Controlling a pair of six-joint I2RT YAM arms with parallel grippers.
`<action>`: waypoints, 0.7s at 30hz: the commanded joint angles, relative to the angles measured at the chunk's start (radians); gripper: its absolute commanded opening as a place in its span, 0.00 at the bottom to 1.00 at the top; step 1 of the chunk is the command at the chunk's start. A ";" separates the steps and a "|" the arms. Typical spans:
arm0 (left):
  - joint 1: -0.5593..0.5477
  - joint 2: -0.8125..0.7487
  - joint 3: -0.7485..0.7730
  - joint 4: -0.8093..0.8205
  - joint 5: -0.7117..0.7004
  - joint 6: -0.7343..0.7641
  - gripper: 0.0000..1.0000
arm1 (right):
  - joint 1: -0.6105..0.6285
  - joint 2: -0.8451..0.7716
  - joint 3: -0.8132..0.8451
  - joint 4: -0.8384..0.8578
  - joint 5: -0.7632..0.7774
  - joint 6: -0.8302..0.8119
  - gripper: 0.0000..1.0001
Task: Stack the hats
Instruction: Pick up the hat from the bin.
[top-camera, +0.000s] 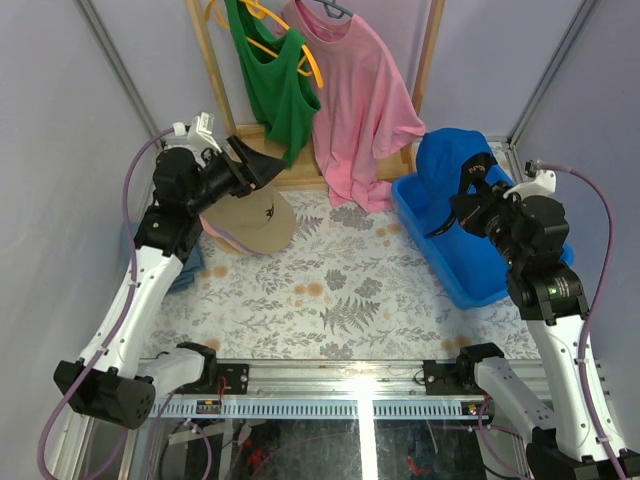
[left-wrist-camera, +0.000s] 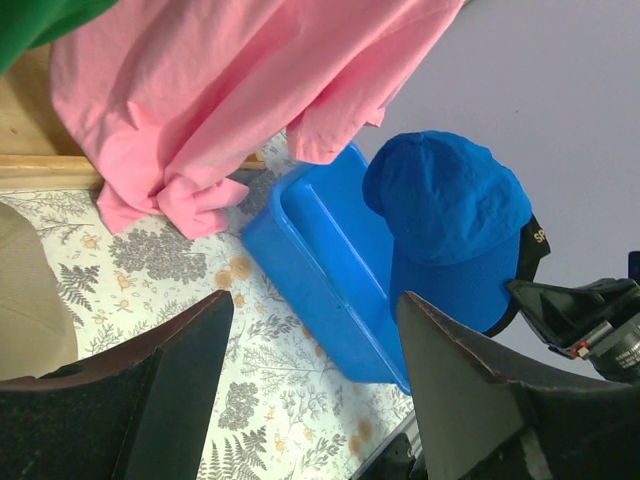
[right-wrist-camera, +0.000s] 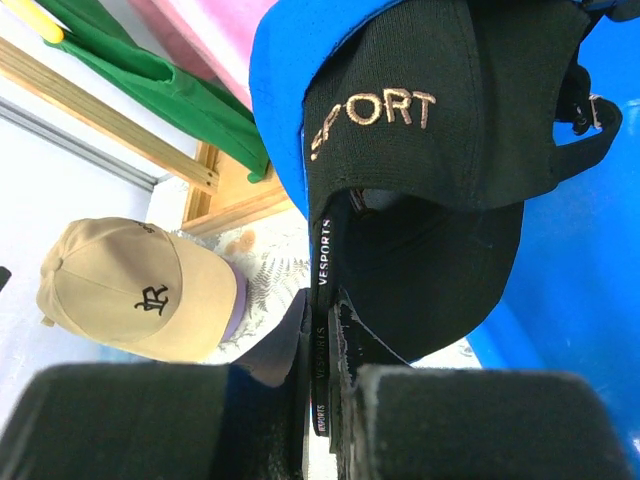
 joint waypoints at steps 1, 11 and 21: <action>-0.022 0.003 0.041 0.052 0.056 -0.016 0.66 | -0.001 -0.016 0.057 0.003 0.055 -0.023 0.00; -0.191 0.112 0.101 0.078 0.063 0.034 0.67 | -0.002 0.018 0.044 0.032 0.067 -0.040 0.00; -0.496 0.293 0.210 0.029 -0.056 0.144 0.67 | -0.013 0.129 -0.017 0.051 0.207 -0.080 0.00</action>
